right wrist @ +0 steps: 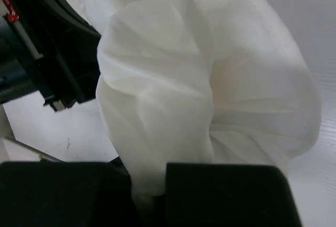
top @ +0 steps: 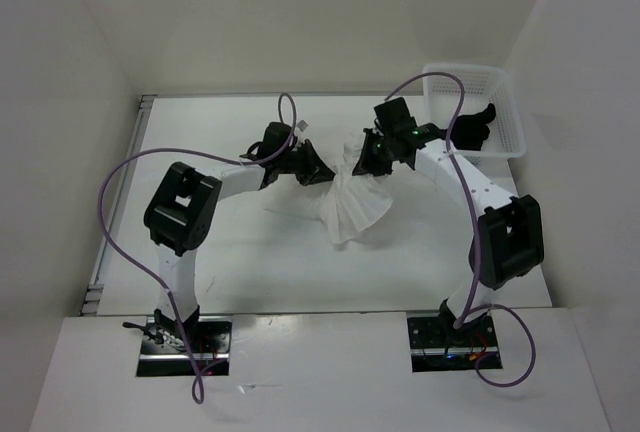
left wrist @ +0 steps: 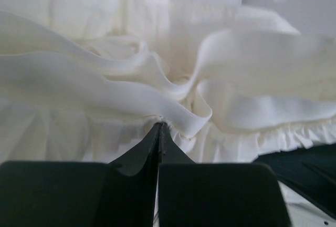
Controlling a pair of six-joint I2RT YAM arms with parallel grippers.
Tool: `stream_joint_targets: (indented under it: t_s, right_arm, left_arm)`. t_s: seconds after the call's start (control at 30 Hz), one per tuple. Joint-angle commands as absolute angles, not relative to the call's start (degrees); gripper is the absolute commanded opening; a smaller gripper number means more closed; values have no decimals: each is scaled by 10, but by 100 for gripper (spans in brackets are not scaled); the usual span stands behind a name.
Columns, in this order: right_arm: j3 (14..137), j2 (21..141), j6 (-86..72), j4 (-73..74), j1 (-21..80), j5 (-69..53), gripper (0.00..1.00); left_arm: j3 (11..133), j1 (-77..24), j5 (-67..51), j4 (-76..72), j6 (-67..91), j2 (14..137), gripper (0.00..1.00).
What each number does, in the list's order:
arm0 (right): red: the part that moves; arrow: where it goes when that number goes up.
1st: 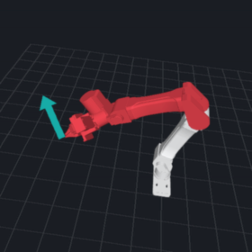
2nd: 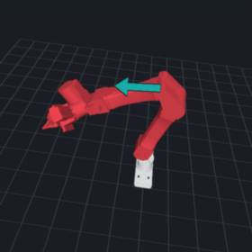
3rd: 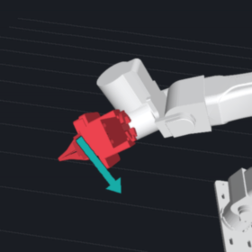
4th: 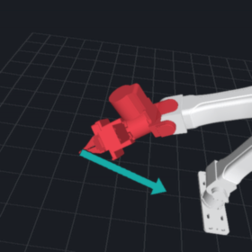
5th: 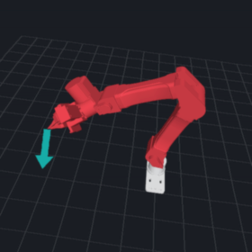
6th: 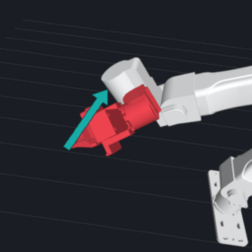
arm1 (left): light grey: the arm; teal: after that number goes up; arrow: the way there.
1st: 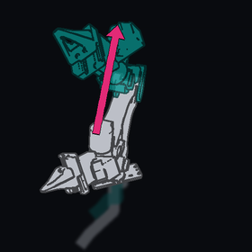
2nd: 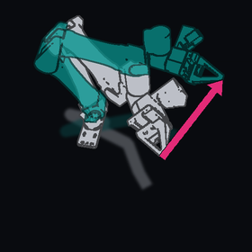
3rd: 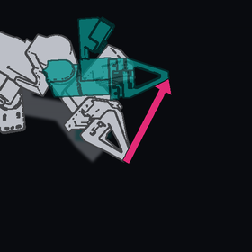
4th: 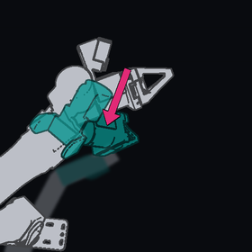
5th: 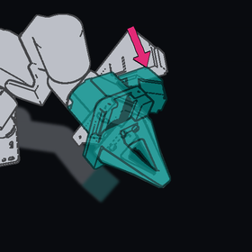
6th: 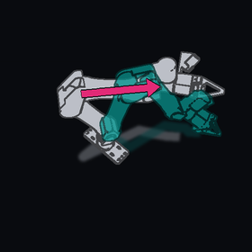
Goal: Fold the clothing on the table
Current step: Fold the skirt
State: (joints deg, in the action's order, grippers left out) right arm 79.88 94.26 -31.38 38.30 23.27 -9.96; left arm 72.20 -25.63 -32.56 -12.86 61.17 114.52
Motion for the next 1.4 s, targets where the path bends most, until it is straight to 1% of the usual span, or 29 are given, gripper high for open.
stream_joint_targets:
  t_s: [0.0,0.43,0.67,0.83,0.97,1.07,1.17,1.3,1.37]
  right_arm:
    - [794,896,-318,384,238,-100,0]
    - [730,860,-345,373,238,-125,0]
    - [751,867,-345,373,238,-124,0]
    - [784,888,-345,378,238,-111,0]
    - [822,908,-345,391,238,-99,0]
    - [845,933,-345,397,238,-85,0]
    - [870,968,-351,419,238,-62,0]
    - [935,1024,-356,477,260,-6,0]
    - [968,1056,-361,500,271,46,0]
  left_arm:
    - [751,-240,-310,-129,590,1174,0]
    - [801,-248,-305,-206,650,1258,0]
    - [806,-258,-315,-212,666,1281,0]
    - [790,-218,-322,-191,641,1199,0]
    - [785,-156,-339,-149,616,1118,0]
    - [780,-125,-359,-133,605,1081,0]
    - [766,-86,-364,-123,594,1017,2]
    - [730,-42,-369,-111,583,963,3]
    - [706,-31,-377,-111,583,943,3]
